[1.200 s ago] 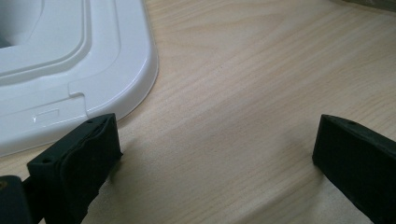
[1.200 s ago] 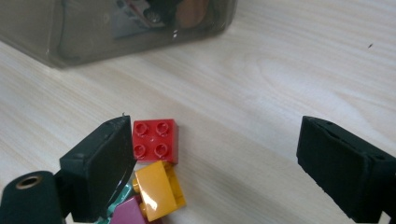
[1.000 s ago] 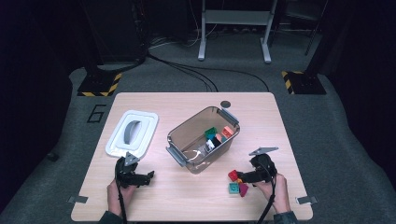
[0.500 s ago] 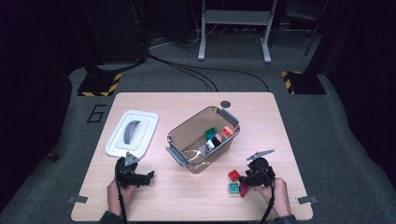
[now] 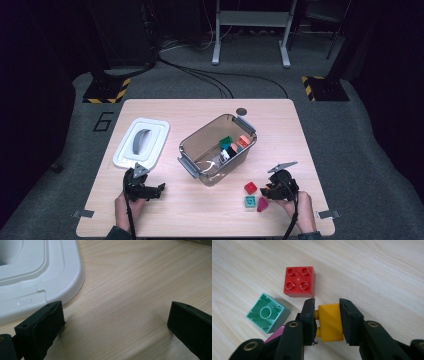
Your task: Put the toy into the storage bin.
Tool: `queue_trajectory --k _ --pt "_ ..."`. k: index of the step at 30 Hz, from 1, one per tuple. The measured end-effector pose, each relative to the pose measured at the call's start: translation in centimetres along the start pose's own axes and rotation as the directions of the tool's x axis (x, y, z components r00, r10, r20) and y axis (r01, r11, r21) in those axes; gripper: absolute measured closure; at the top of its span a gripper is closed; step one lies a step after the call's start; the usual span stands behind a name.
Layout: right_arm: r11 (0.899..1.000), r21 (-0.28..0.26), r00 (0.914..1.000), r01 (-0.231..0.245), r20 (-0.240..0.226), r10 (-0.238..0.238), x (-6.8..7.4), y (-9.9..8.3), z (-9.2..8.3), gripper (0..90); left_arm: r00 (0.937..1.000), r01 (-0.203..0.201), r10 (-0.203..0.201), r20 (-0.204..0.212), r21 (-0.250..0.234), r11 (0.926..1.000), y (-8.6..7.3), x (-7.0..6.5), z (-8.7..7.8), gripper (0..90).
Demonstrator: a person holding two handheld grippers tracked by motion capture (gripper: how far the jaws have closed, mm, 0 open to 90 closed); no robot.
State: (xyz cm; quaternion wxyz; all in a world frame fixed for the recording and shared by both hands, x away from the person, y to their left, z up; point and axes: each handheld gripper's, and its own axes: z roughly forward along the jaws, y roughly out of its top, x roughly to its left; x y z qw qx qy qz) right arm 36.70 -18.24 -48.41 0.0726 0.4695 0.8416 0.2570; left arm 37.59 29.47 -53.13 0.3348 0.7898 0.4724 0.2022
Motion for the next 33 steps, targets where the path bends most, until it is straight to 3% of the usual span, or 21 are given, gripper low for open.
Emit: queue_trajectory --k 12,33 --pt "0.996 -0.054 0.9967 -0.072 0.033 0.074 -1.0 0.0 -0.3 67.5 1.0 -0.005 0.005 -0.001 0.001 1.0 0.0 0.0 0.0 0.7" --pt "0.983 -0.166 0.9928 -0.082 0.073 0.095 -2.5 3.3 -1.5 67.6 1.0 0.003 -0.003 -0.003 -0.006 1.0 0.0 0.0 0.0 0.6"
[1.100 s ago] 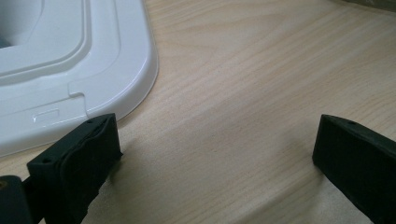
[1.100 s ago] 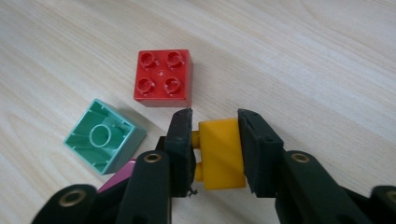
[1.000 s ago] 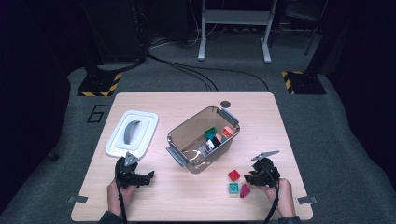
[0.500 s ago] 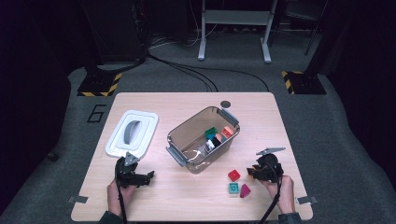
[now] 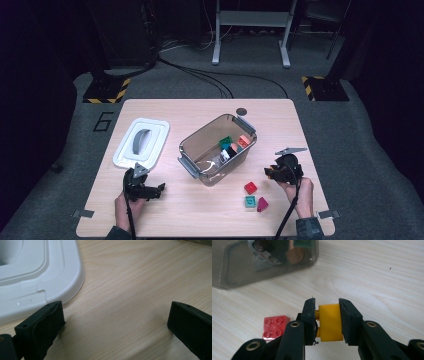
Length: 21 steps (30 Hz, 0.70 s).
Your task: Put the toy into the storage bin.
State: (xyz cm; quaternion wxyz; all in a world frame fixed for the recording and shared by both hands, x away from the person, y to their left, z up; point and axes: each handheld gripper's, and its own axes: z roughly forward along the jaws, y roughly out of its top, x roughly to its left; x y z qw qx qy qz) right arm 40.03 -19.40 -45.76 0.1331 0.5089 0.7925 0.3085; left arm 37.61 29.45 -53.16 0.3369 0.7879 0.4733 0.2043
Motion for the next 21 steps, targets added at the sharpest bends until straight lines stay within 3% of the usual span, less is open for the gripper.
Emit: queue_trajectory --k 21 --pt "0.999 -0.053 0.9994 0.007 0.034 -0.005 -0.6 3.6 -1.1 67.6 1.0 0.001 -0.001 0.0 -0.001 1.0 0.0 0.0 0.0 0.6"
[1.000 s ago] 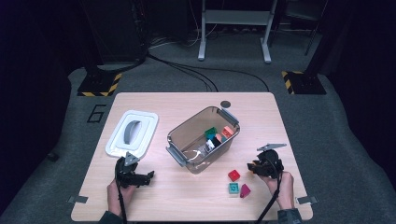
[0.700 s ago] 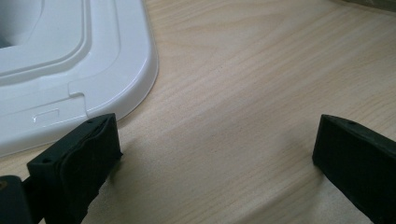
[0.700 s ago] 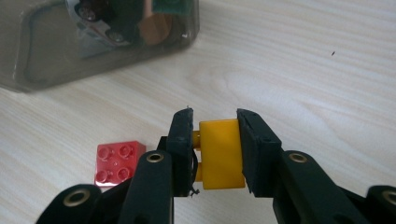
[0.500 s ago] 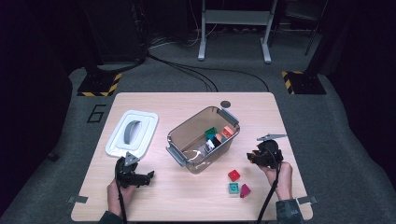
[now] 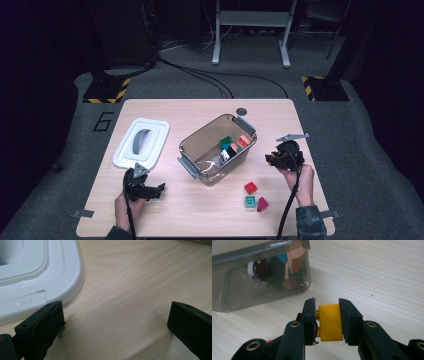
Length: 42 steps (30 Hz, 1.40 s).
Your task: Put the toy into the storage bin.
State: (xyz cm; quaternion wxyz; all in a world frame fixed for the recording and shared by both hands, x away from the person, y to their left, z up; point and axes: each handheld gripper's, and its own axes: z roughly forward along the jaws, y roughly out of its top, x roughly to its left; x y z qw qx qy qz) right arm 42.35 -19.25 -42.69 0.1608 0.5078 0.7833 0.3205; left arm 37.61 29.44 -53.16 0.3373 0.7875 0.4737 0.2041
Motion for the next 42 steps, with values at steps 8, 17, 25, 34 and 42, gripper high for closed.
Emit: queue_trajectory --k 8,17,25,34,42 --pt "1.0 -0.017 0.9998 0.009 0.017 -0.008 -0.1 1.7 -0.4 67.6 1.0 0.0 0.0 0.0 0.0 1.0 0.0 0.0 0.0 0.6" --pt "0.999 -0.038 0.9992 0.023 0.032 -0.022 -0.3 3.4 -0.7 67.6 1.0 0.0 0.0 0.0 -0.001 1.0 0.0 0.0 0.0 0.6" --pt "0.998 -0.05 0.9986 0.026 0.047 -0.024 -0.4 4.6 -1.0 67.6 1.0 0.0 0.0 0.0 0.0 1.0 0.0 0.0 0.0 0.7" --pt "0.997 -0.069 0.9971 0.031 0.071 -0.026 -0.4 6.0 -1.0 67.6 1.0 0.0 0.0 0.0 -0.001 1.0 0.0 0.0 0.0 0.7" --pt "0.996 -0.082 0.9952 0.037 0.093 -0.029 -0.2 7.1 -1.5 67.6 1.0 0.0 0.0 0.0 0.0 1.0 0.0 0.0 0.0 0.6"
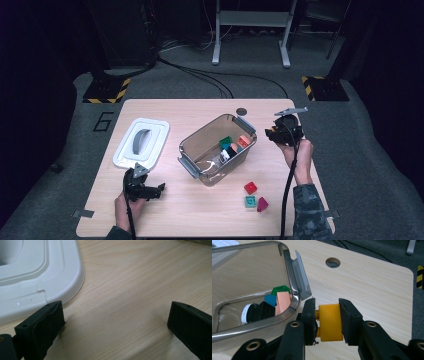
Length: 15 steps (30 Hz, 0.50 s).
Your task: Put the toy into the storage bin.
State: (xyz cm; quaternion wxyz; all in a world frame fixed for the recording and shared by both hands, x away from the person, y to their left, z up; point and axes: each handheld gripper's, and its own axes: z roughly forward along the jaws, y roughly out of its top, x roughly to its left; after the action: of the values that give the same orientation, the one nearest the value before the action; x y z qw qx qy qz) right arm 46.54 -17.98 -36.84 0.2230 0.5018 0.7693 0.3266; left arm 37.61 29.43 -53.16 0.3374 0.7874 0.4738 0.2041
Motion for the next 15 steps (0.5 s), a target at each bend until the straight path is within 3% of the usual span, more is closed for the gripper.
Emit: queue_trajectory --k 15 --pt "0.998 -0.043 0.9989 0.047 0.006 -0.047 1.5 2.5 -0.8 67.6 1.0 -0.001 0.001 0.0 0.0 1.0 0.0 0.0 0.0 0.6"
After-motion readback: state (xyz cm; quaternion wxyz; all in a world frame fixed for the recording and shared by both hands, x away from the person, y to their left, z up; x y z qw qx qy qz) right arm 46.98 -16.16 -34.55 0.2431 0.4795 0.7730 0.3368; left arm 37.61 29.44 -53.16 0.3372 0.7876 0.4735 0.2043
